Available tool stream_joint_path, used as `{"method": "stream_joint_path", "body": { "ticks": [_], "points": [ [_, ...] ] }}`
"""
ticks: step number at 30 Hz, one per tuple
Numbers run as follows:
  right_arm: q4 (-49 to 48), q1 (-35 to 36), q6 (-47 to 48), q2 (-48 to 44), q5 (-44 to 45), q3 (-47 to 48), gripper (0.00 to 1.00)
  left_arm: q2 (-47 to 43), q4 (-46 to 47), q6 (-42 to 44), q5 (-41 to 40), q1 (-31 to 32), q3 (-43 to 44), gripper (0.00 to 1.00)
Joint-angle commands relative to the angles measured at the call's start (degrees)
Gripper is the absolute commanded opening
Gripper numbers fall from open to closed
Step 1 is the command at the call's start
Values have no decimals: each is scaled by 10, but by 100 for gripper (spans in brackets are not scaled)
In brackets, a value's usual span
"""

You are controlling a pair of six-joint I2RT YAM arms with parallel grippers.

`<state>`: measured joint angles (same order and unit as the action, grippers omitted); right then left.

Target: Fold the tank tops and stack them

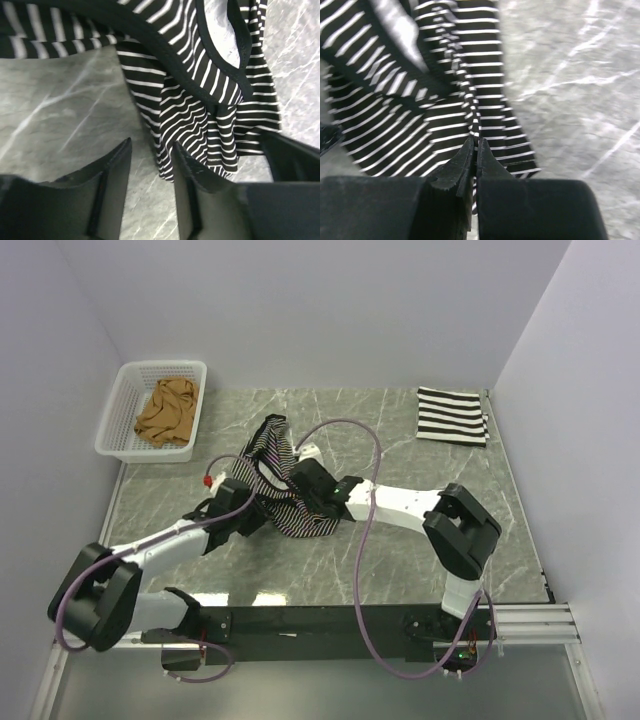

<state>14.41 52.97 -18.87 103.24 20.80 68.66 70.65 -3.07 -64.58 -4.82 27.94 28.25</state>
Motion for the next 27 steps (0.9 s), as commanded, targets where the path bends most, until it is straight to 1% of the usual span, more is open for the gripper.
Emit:
{"method": "stream_joint_path", "body": {
  "ticks": [1, 2, 4, 6, 8, 11, 12, 13, 14, 16, 17, 18, 19, 22, 23, 26, 27],
  "points": [
    [11, -21, -14, -38, 32, 2, 0, 22, 32, 12, -33, 14, 41, 42],
    [11, -27, -14, -47, 32, -1, 0, 35, 18, 8, -40, 20, 46, 40],
    [13, -34, -15, -56, 35, -8, 0, 51, 17, -1, -55, 25, 49, 37],
    [12, -45, -16, -67, 33, -12, 0, 64, 23, -7, -63, 32, 52, 36],
    [12, -64, -16, -78, 21, -18, 0, 93, 23, -8, -64, 32, 68, 32],
    [18, -88, -19, -94, 11, -27, 0, 127, 4, -1, -70, 31, 100, 14],
    [21, -111, -20, -101, 10, -30, 0, 129, -17, 1, -76, 31, 109, 9],
    [24, -123, -23, -117, 11, -41, 0, 128, -31, 7, -84, 30, 120, 1],
    [32, -138, -25, -128, 14, -48, 0, 125, -43, 9, -98, 20, 144, 1],
    [45, -183, -35, -169, 16, -69, 0, 108, -72, 22, -97, -1, 167, 1],
    [57, -197, -40, -186, 7, -76, 0, 102, -77, 27, -92, -29, 188, 1],
    [61, -222, -48, -205, 0, -83, 0, 95, -84, 33, -76, -43, 202, 0],
    [66, -231, -54, -245, -13, -95, 0, 85, -95, 48, -61, -67, 230, 1],
    [82, -242, -55, -306, -18, -95, 0, 79, -127, 87, -45, -85, 286, 1],
    [90, -242, -54, -317, -16, -95, 0, 78, -154, 96, -41, -89, 322, 1],
    [107, -243, -55, -346, -16, -94, 0, 62, -185, 121, -44, -92, 361, 1],
    [110, -245, -57, -349, -13, -96, 0, 56, -183, 125, -43, -95, 362, 2]
  ]
}}
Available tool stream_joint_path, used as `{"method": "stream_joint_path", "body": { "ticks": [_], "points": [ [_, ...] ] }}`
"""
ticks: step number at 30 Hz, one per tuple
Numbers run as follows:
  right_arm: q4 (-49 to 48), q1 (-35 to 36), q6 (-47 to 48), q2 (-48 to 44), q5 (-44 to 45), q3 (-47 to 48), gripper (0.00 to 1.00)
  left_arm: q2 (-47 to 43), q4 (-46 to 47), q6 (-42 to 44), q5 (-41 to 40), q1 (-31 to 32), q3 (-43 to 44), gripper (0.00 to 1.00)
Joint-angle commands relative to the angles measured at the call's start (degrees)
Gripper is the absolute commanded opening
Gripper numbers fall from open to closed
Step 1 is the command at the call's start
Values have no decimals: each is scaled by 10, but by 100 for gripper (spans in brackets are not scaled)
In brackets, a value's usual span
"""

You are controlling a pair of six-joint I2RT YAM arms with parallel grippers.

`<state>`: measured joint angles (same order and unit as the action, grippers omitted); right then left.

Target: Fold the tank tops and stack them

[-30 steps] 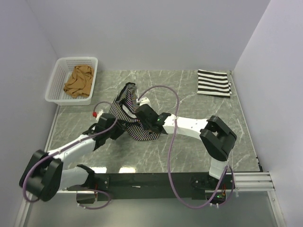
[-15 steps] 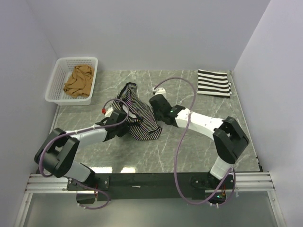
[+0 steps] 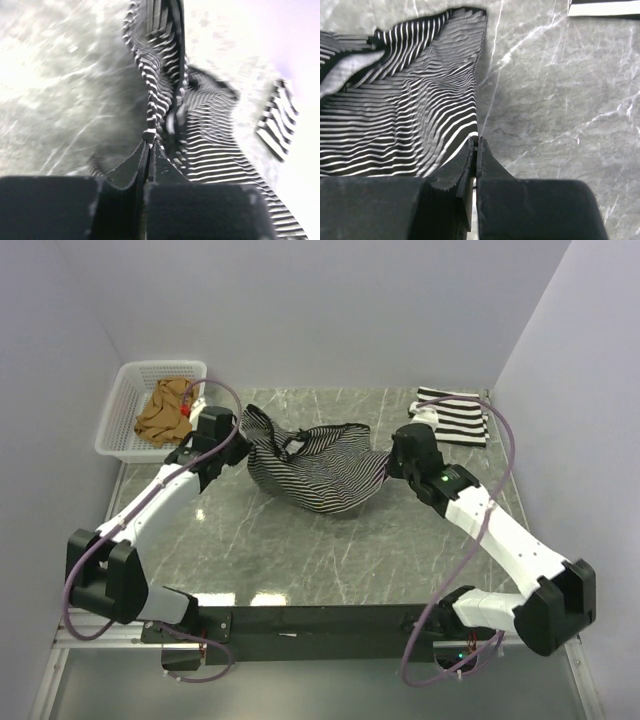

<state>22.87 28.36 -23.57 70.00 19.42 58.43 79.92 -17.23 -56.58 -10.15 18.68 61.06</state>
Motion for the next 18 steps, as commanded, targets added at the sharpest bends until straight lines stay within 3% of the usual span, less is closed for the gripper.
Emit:
{"method": "stream_joint_path", "body": {
  "ticks": [1, 4, 6, 12, 15, 18],
  "points": [
    [26, 0, -13, -23, 5, -2, 0, -38, -36, 54, 25, -7, 33, 6],
    [24, -1, -25, -21, -2, -31, 0, -9, -44, 61, 67, -34, 33, 5],
    [12, -1, -38, -21, -3, -63, 0, 7, -25, 66, 79, -35, 21, 7],
    [-20, -29, -55, 11, -3, -99, 0, 59, -29, 81, 135, -29, 57, 1],
    [-27, -48, -56, 44, -17, -87, 0, 76, -24, 80, 144, -35, 72, 18],
    [-34, -53, -57, 91, -29, -57, 0, 149, -48, 100, 164, -42, 115, 31]
  ]
}}
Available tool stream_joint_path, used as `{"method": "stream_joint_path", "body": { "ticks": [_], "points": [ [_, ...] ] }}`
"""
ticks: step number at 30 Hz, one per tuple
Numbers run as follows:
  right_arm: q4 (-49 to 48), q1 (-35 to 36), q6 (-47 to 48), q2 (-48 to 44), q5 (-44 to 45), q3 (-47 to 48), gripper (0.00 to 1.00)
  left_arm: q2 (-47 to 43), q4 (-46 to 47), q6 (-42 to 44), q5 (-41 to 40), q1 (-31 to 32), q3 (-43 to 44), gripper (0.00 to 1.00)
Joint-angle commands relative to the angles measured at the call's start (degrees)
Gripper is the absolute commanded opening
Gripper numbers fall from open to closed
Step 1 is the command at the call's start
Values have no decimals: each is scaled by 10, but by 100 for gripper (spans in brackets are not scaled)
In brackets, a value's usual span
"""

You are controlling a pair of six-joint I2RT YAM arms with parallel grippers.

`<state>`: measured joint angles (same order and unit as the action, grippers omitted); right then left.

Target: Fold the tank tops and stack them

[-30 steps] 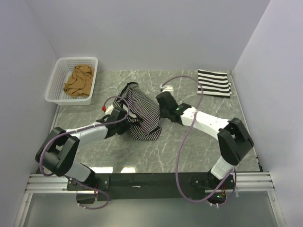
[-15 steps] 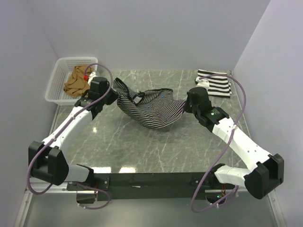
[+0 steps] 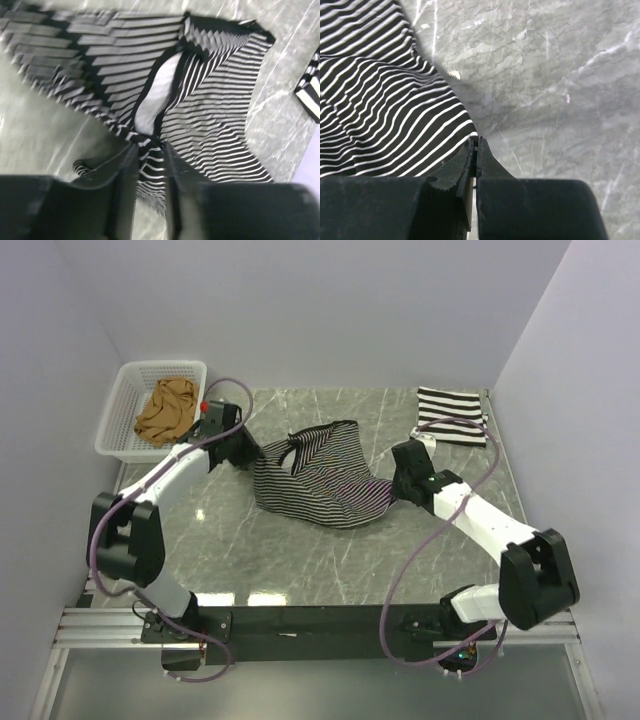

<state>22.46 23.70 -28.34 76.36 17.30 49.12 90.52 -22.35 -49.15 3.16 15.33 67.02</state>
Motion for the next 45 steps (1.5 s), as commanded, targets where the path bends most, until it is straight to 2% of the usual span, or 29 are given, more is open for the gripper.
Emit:
{"method": "stream_joint_path", "body": {
  "ticks": [1, 3, 7, 14, 18, 23, 28, 31, 36, 45],
  "points": [
    [-31, -8, -10, 48, -7, 40, 0, 65, 5, 30, 32, -8, 61, 34],
    [-39, -13, -12, 70, -4, 53, 0, 69, 22, 34, 33, -9, 57, 43],
    [-48, -42, -15, 132, 3, 74, 0, 2, 53, 44, 17, -8, 20, 52],
    [-69, -74, -25, 205, -4, 97, 0, -140, 72, 34, -18, -3, -132, 55],
    [-72, -88, -25, 223, -10, 103, 0, -199, 74, 0, -31, 23, -217, 53],
    [-67, -96, -21, 216, -9, 107, 0, -256, 71, -68, -97, 129, -308, 47],
    [-71, -96, -22, 185, -24, 92, 0, -349, 27, -191, -167, 222, -391, 42],
    [-74, -96, -21, 166, -29, 77, 0, -395, 12, -269, -173, 267, -440, 40],
    [-83, -95, -23, 146, -47, 61, 0, -387, 6, -369, -213, 338, -458, 46],
    [-92, -95, -24, 114, -71, 34, 0, -241, -50, -409, -262, 395, -371, 49]
  ]
}}
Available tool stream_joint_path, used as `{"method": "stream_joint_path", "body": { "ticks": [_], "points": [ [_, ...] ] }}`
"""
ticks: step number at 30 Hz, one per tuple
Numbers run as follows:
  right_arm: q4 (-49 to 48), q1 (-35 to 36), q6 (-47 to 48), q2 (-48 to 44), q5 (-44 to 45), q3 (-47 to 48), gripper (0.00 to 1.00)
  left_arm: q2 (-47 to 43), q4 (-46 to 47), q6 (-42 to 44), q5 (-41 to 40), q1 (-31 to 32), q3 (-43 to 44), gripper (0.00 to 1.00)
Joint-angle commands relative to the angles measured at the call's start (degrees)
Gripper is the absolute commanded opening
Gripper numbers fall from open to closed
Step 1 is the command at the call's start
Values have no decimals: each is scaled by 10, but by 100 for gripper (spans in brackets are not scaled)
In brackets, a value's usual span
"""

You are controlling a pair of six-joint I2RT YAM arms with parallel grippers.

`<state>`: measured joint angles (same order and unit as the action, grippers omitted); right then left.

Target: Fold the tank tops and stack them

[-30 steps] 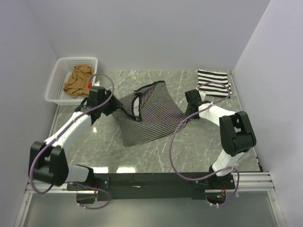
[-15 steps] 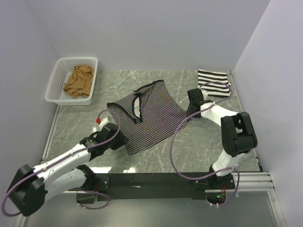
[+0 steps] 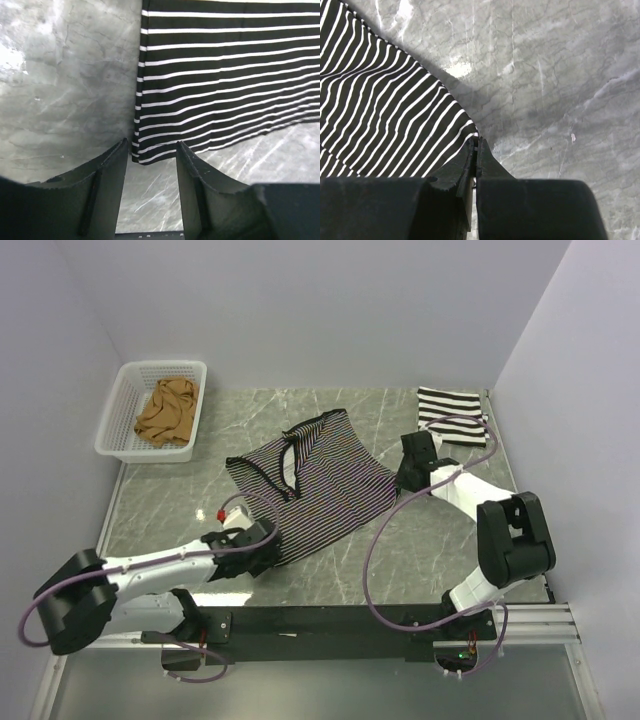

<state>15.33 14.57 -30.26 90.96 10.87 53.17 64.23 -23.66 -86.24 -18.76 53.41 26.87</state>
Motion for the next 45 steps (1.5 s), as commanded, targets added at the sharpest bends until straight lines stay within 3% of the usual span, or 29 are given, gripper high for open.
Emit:
{"method": "stream_joint_path", "body": {
  "ticks": [1, 5, 11, 12, 13, 20, 24, 30, 35, 40, 43, 45],
  "points": [
    [-21, -3, -5, -34, -7, -8, 0, 40, -43, -42, -46, 20, 43, 49],
    [-21, -3, -3, -38, -15, -10, 0, 79, -78, -52, -61, 30, 67, 40],
    [-12, -3, -1, -57, -33, -9, 0, 80, -72, -30, -75, 34, 75, 13],
    [-8, -3, 0, -69, -37, -5, 0, 75, -78, -18, -84, 35, 83, 4],
    [-6, -3, 2, -76, -42, -3, 0, 57, -95, -10, -92, 34, 101, 1],
    [57, -11, 2, -217, -122, 31, 0, -99, -211, 88, -218, 34, 269, 1],
    [99, -14, -6, -336, -153, 104, 0, -177, -202, 207, -267, 35, 413, 1],
    [148, -15, -9, -402, -196, 262, 0, -177, -170, 323, -284, 34, 583, 1],
    [174, -15, 1, -365, -192, 359, 0, -163, -105, 381, -306, 34, 609, 0],
    [139, -15, -4, -327, -205, 359, 0, -136, -16, 420, -319, 29, 575, 1],
    [103, -16, -6, -286, -203, 360, 0, -100, 32, 448, -257, -32, 577, 1],
    [90, -18, -6, -245, -196, 374, 0, -62, 54, 440, -105, -108, 586, 1]
  ]
}}
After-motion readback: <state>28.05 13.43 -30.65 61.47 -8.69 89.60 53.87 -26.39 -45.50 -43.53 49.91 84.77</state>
